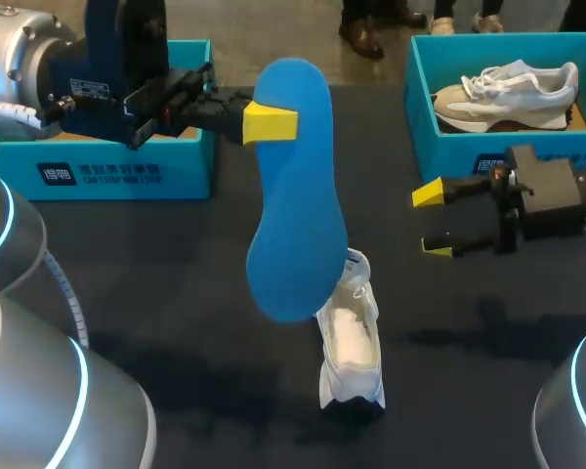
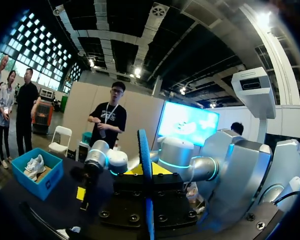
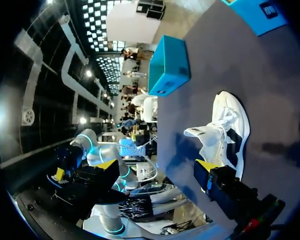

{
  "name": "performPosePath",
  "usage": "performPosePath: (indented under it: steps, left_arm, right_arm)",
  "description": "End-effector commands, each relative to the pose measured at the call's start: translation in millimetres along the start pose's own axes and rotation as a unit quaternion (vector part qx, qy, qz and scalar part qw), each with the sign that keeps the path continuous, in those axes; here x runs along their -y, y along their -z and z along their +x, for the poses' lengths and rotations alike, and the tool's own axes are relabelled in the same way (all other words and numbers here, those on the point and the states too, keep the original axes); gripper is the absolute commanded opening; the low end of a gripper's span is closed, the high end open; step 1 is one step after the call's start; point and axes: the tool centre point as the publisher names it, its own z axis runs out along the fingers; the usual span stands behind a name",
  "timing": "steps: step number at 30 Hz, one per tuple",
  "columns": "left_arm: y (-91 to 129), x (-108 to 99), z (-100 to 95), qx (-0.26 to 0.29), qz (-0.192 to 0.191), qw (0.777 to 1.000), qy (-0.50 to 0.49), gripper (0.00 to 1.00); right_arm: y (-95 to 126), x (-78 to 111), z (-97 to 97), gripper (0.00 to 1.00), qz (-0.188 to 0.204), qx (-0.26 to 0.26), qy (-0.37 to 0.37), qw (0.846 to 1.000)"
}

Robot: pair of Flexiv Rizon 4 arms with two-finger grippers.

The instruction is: Take the shoe out of the shoebox, open the shoe tongue, remove and reinsert the insole, then place the shoe into the shoebox

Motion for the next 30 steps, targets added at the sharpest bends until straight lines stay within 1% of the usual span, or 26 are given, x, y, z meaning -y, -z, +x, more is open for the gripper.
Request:
performPosePath:
  steps: [1,3,6,7,10,13,16,18,24,25,30]
  left_arm:
    - [10.8,-2.0,-23.5,-0.001,0.014,0.999,-0.038,0.00]
    - [17.8,1.3,-33.4,-0.003,0.016,0.997,-0.070,0.00]
    - [27.4,7.0,-42.4,0.001,0.000,0.991,-0.133,0.00]
    - [29.8,8.6,-46.0,0.006,-0.012,0.988,-0.152,0.00]
    - [37.2,14.8,-56.6,0.011,-0.028,0.975,-0.220,0.00]
    - [41.2,18.7,-62.0,0.015,-0.035,0.961,-0.274,0.00]
    - [47.0,19.2,-64.4,0.028,-0.046,0.930,-0.363,0.00]
    - [48.7,18.2,-63.5,0.040,-0.062,0.910,-0.407,0.00]
    - [47.8,5.8,-52.9,0.045,-0.096,0.853,-0.511,0.00]
    - [46.9,2.3,-52.6,0.054,-0.115,0.833,-0.538,0.00]
    - [46.9,2.3,-52.6,0.054,-0.115,0.833,-0.538,0.00]
  right_arm:
    - [-3.1,-1.8,-3.5,1.00,0.001,-0.002,0.000,1.000]
    - [-3.1,-1.8,-3.5,1.00,0.001,-0.002,0.000,1.000]
    - [-3.1,-1.8,-3.5,1.00,0.001,-0.002,0.000,1.000]
    - [-3.1,-1.8,-3.5,1.00,0.001,-0.002,0.000,1.000]
    - [-3.1,-1.8,-3.5,1.00,0.001,-0.002,0.000,1.000]
    - [-3.1,-1.8,-3.5,1.00,0.001,-0.002,0.000,1.000]
    - [-3.1,-1.8,-3.5,1.00,0.001,-0.002,0.000,1.000]
    - [-3.1,-1.8,-3.5,1.00,0.001,-0.002,0.000,1.000]
    - [-3.1,-1.8,-3.5,1.00,0.001,-0.002,0.000,1.000]
    - [-3.1,-1.8,-3.5,1.00,0.001,-0.002,0.000,1.000]
    - [-3.1,-1.8,-3.5,1.00,0.001,-0.002,0.000,1.000]
